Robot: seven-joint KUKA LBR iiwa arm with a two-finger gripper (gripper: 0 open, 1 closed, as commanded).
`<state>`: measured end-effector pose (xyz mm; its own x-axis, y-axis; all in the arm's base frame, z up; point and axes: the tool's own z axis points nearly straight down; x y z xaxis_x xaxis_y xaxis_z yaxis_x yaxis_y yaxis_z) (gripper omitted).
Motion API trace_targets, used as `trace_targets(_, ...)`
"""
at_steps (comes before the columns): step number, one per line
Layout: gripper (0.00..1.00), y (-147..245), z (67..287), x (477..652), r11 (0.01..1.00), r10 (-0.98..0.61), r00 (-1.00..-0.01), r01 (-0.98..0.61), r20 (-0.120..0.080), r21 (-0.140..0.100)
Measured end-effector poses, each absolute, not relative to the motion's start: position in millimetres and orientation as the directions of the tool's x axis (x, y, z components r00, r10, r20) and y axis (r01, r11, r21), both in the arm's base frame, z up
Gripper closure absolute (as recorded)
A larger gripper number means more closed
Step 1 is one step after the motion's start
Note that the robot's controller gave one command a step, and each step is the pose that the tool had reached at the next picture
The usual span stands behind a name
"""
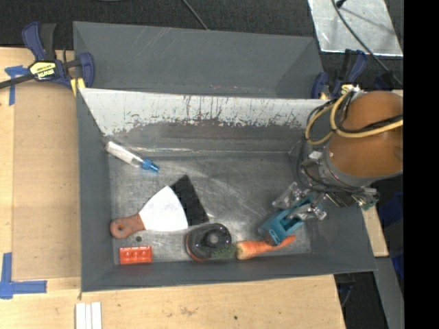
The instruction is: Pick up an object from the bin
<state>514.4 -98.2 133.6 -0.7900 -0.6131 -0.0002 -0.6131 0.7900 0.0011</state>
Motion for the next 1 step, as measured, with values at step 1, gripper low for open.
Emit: trace_targets(1, 1.0, -101.0, 140.7, 514.4, 0.794, -0.607, -0.794, -0.607, -0.004, -0.004)
